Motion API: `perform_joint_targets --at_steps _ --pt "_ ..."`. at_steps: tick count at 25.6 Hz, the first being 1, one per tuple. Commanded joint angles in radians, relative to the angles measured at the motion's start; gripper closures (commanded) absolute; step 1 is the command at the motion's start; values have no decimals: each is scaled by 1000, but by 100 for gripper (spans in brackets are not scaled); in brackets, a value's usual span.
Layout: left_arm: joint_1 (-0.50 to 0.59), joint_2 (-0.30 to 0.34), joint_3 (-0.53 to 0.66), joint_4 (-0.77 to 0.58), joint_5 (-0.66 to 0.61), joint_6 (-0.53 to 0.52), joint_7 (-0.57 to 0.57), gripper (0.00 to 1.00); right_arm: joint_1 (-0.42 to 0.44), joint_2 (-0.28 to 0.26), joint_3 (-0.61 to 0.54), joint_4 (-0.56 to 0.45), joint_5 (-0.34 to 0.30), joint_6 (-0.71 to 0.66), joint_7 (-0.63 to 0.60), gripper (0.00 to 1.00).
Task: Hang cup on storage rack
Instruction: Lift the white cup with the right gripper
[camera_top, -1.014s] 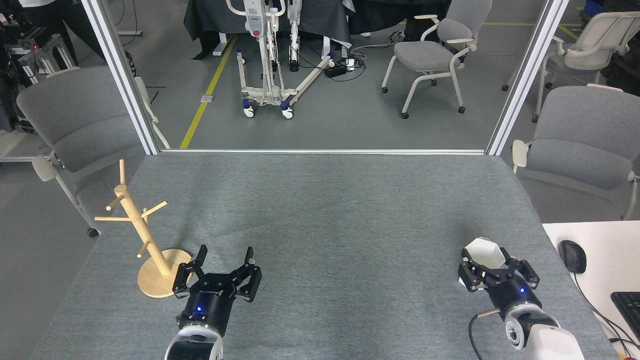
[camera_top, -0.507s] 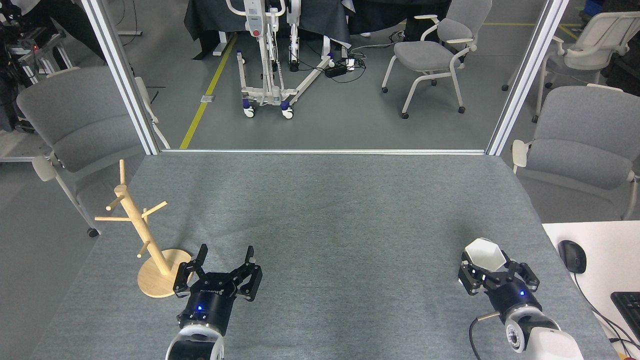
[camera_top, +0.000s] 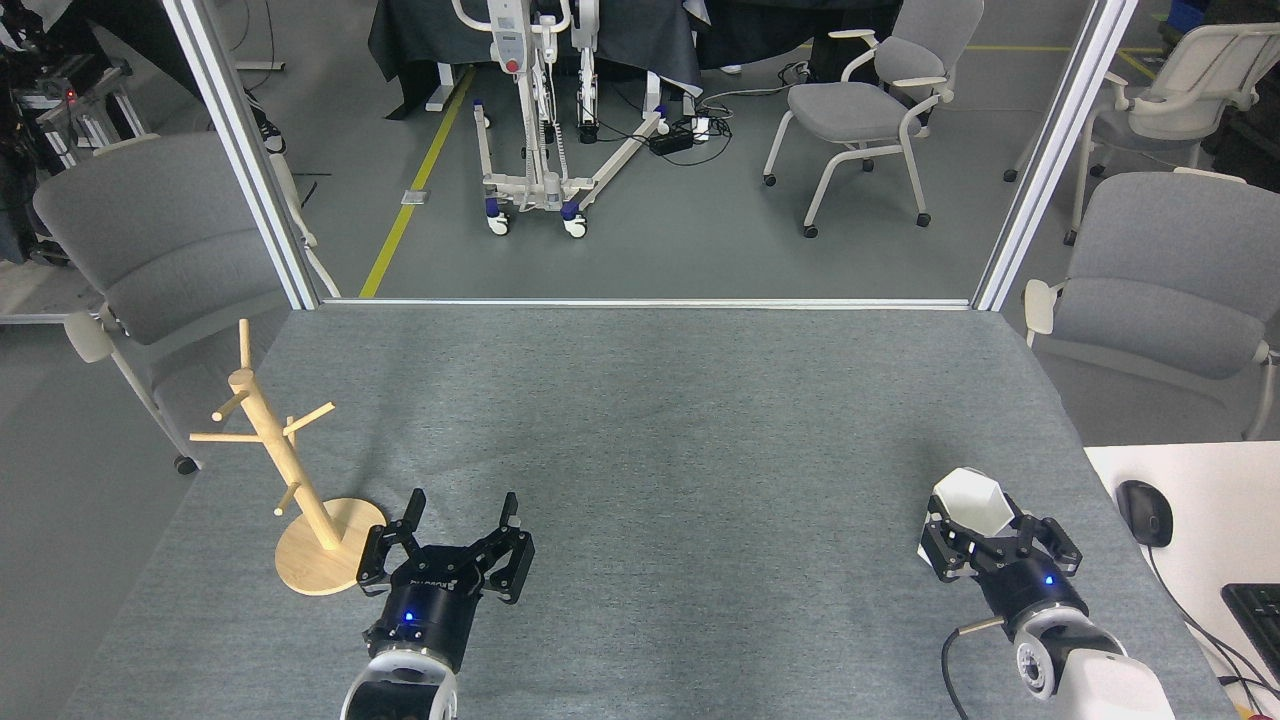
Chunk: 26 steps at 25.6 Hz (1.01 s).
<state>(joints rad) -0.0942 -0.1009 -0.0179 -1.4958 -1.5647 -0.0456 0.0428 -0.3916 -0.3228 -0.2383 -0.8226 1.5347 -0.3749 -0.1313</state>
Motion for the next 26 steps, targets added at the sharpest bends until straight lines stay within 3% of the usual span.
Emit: perform_joint_targets --at_steps 1,5,8,13,17,19,22,26 --pt "1 0 -5 0 0 3 0 0 -7 -9 1 -64 -84 1 21 40" --pt "1 0 -5 0 0 -4 0 0 -21 -9 2 -222 -324 5 231 43" --pt "2 1 -10 0 0 -11 -6 0 -21 -4 1 -323 -415 8 371 48" --pt "21 35 -177 -3 -46 -48 6 1 -1 -5 5 -472 -423 14 470 51" --pt "47 30 -369 -4 -347 -20 11 1 37 -4 11 -592 -423 48 541 51" --pt "47 24 -464 -3 -436 7 6 1 56 -2 40 -645 -427 76 549 51" --pt "28 -5 -570 -9 -439 0 -17 1 59 1 77 -695 -438 70 618 50" --pt "-50 -34 -623 20 -434 -27 -69 1 62 -5 82 -713 -521 -9 688 50"
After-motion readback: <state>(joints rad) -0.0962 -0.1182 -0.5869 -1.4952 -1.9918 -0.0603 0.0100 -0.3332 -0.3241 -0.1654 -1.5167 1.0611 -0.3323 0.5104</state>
